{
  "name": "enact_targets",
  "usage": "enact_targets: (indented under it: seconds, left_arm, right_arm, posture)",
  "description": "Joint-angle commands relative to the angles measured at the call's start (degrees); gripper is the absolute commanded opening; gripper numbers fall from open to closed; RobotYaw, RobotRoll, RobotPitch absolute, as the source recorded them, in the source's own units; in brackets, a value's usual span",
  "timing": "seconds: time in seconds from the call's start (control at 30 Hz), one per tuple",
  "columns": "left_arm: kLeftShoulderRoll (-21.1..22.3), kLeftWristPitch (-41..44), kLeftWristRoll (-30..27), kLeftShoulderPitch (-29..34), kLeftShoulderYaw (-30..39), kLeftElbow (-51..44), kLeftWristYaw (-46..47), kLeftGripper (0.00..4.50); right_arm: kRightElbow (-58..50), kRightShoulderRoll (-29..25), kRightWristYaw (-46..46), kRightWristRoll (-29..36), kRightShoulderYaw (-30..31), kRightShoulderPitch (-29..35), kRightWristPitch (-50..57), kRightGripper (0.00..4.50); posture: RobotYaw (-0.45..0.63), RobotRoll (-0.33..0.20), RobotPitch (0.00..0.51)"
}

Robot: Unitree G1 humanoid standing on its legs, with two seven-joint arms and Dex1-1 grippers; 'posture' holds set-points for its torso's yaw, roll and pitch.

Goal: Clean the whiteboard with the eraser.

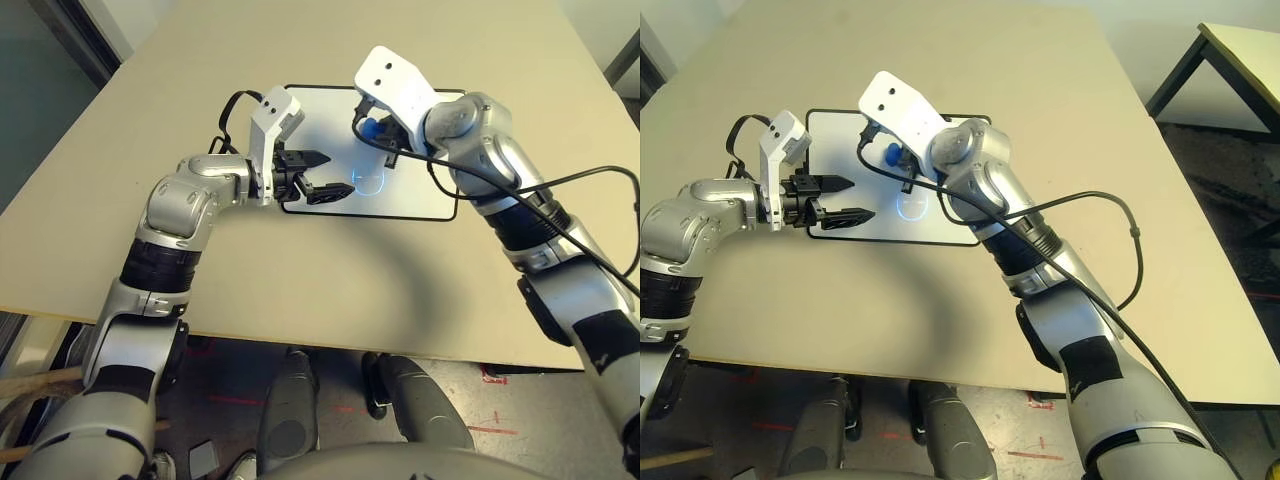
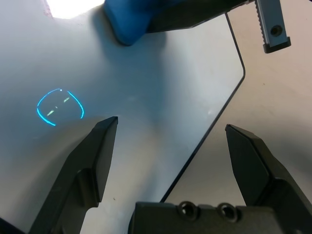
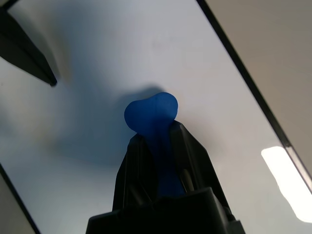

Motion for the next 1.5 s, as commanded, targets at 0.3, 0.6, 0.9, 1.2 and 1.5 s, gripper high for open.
enact_targets:
  seconds: [0.3, 0.6, 0.9, 1.2, 1.5]
  left_arm:
    - [-6.43, -13.40, 0.02, -2.53, 9.57, 1.33, 9.21, 4.50]
    - [-6.09, -35.17, 3.90, -4.10, 22.89, 13.91, 24.43, 4.50]
    - [-2.76, -45.50, 5.88, 1.36, 27.43, 29.92, 29.20, 4.50]
    - [-3.70, -47.46, 5.79, 4.38, 26.40, 35.94, 30.17, 4.50]
    - [-5.28, -47.22, 5.79, 2.25, 24.89, 38.56, 29.92, 4.50]
  right_arm:
    - [-7.06, 1.35, -9.98, 8.87, -19.40, -8.96, 9.67, 0.55]
    - [-10.34, -10.60, -20.99, 8.02, -31.39, 0.58, 23.54, 0.55]
    - [-18.11, -7.00, -27.66, 12.97, -39.94, 22.74, 37.65, 0.55]
    - [-13.00, -1.85, -34.68, 16.33, -41.16, 28.44, 34.26, 0.55]
    - [-6.68, -2.15, -36.54, 21.12, -42.24, 27.99, 24.90, 2.56]
  posture:
    - [0.00, 0.000, 0.166]
    - [-0.04, 0.000, 0.144]
    - [-0.05, 0.000, 0.140]
    - [-0.04, 0.000, 0.146]
    - [-0.05, 0.000, 0.153]
